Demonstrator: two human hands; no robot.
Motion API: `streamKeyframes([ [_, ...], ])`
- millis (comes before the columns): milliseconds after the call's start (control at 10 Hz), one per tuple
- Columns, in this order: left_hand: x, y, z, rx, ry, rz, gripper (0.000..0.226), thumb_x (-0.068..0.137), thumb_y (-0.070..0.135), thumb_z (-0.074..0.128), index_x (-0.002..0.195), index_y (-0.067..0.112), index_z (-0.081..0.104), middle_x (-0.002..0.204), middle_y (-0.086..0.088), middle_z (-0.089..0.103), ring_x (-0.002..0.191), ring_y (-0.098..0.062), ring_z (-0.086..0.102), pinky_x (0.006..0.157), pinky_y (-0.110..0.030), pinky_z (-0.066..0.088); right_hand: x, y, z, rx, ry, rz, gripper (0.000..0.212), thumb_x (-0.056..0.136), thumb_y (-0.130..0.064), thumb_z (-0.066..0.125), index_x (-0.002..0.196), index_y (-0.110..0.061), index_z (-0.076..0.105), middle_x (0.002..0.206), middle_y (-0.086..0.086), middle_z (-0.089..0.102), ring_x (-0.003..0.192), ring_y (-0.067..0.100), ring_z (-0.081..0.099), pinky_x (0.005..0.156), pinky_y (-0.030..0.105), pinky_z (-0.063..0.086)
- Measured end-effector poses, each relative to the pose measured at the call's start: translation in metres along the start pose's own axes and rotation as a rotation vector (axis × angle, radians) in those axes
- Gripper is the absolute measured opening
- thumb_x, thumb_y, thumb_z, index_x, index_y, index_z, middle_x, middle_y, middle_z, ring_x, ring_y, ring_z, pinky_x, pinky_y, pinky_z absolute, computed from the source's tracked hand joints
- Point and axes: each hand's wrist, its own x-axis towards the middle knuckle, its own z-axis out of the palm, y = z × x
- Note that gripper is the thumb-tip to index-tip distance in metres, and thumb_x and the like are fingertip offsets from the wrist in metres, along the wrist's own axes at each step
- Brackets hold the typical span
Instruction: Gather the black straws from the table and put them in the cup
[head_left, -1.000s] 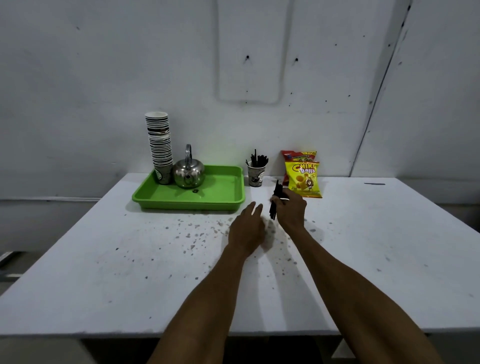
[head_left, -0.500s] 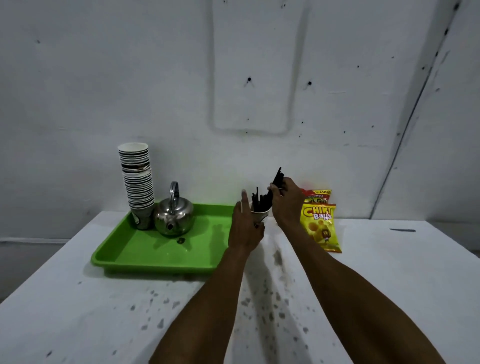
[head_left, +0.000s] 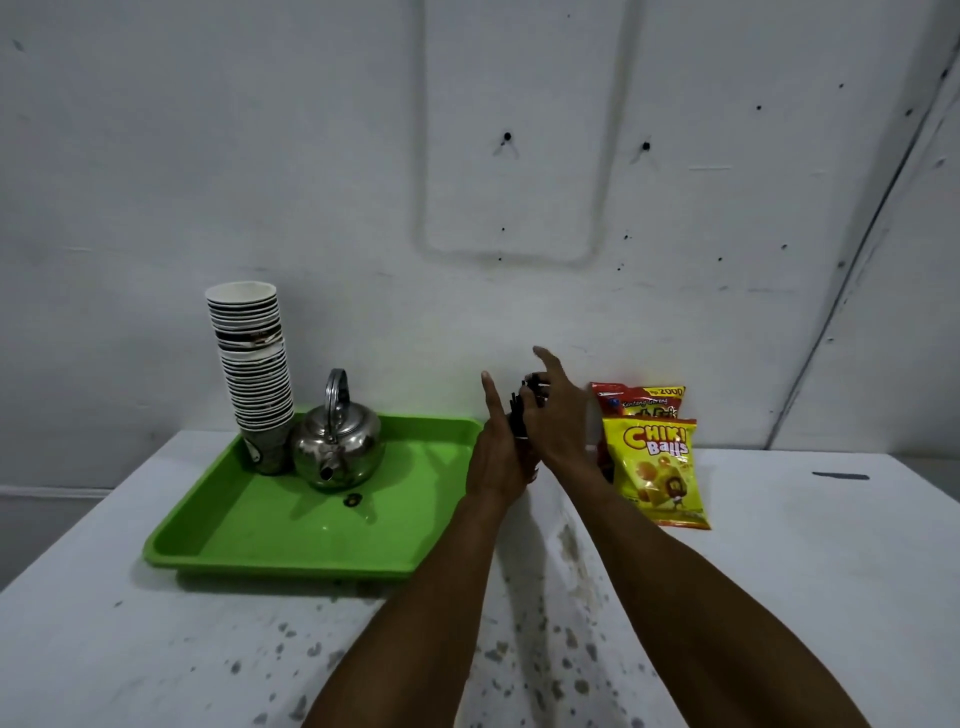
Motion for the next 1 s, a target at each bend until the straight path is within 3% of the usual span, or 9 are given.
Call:
streamKeyframes([
  [100, -0.001, 0.001, -0.002, 0.01, -0.005, -0.006, 0.129, 0.075, 0.008, 0.071, 0.145, 0.019, -0.037, 0.099, -0.011, 0.075, 0.078, -0.027, 0.069, 0.069, -0.046, 0.058, 0.001, 0.002, 0.003, -0.07, 0.021, -0.048, 0.021, 0.082, -0.006, 0.065, 0.102, -0.008, 0.072, 0.097, 0.009, 0.074, 0.088, 0.022, 0.071, 0.081, 0.038, 0.059],
  [200, -0.002, 0.002, -0.002, 0.03, 0.001, -0.001, 0.128, 0.075, 0.004, 0.07, 0.145, 0.015, -0.036, 0.09, -0.013, 0.074, 0.07, -0.027, 0.067, 0.064, -0.044, 0.057, -0.002, 0.004, 0.004, -0.221, -0.055, -0.087, 0.012, 0.083, -0.013, 0.065, 0.086, -0.008, 0.075, 0.089, 0.007, 0.075, 0.082, 0.023, 0.071, 0.072, 0.029, 0.054],
  [300, -0.001, 0.002, -0.001, 0.032, 0.001, 0.0, 0.13, 0.073, 0.003, 0.071, 0.145, 0.016, -0.037, 0.089, -0.013, 0.074, 0.069, -0.027, 0.067, 0.062, -0.045, 0.057, -0.004, 0.006, 0.003, -0.254, -0.096, -0.089, 0.013, 0.084, -0.014, 0.064, 0.084, -0.008, 0.075, 0.087, 0.007, 0.075, 0.079, 0.023, 0.07, 0.07, 0.029, 0.051],
  [500, -0.006, 0.003, -0.007, 0.001, 0.002, 0.027, 0.128, 0.077, 0.016, 0.072, 0.145, 0.018, -0.036, 0.108, -0.009, 0.073, 0.087, -0.026, 0.07, 0.075, -0.043, 0.058, -0.004, -0.004, -0.009, -0.172, -0.012, -0.111, 0.012, 0.086, -0.011, 0.064, 0.09, -0.007, 0.074, 0.092, 0.007, 0.075, 0.086, 0.022, 0.07, 0.077, 0.029, 0.053],
  [600, -0.012, 0.007, -0.022, 0.098, -0.062, 0.018, 0.132, 0.076, 0.028, 0.076, 0.146, 0.014, -0.034, 0.132, -0.014, 0.06, 0.114, -0.032, 0.059, 0.092, -0.047, 0.054, -0.006, -0.011, -0.022, -0.212, -0.006, -0.097, 0.017, 0.088, -0.015, 0.062, 0.1, -0.009, 0.074, 0.102, 0.005, 0.074, 0.095, 0.019, 0.069, 0.082, 0.023, 0.049],
  [700, -0.019, 0.018, -0.034, 0.233, -0.125, -0.029, 0.129, 0.077, 0.029, 0.078, 0.149, 0.005, -0.026, 0.145, -0.022, 0.042, 0.129, -0.037, 0.044, 0.104, -0.048, 0.045, -0.01, -0.016, -0.028, -0.24, -0.026, -0.047, 0.02, 0.089, -0.018, 0.061, 0.106, -0.012, 0.071, 0.108, 0.005, 0.072, 0.101, 0.021, 0.066, 0.085, 0.025, 0.046],
  [800, -0.027, 0.036, -0.062, 0.429, -0.276, -0.053, 0.107, 0.088, 0.035, 0.066, 0.152, -0.001, -0.011, 0.157, -0.027, 0.019, 0.146, -0.041, 0.02, 0.119, -0.047, 0.028, -0.012, -0.027, -0.042, -0.305, -0.084, 0.033, 0.025, 0.089, -0.021, 0.059, 0.112, -0.015, 0.066, 0.109, 0.007, 0.068, 0.104, 0.025, 0.063, 0.086, 0.034, 0.048],
  [1000, -0.064, 0.054, -0.086, 0.591, -0.353, -0.056, 0.079, 0.096, 0.043, 0.049, 0.153, 0.0, 0.013, 0.16, -0.023, 0.017, 0.15, -0.035, 0.015, 0.118, -0.047, 0.027, -0.055, -0.033, -0.069, -0.541, -0.205, 0.024, 0.027, 0.09, -0.016, 0.051, 0.114, -0.011, 0.062, 0.11, 0.013, 0.062, 0.107, 0.031, 0.058, 0.085, 0.039, 0.049],
])
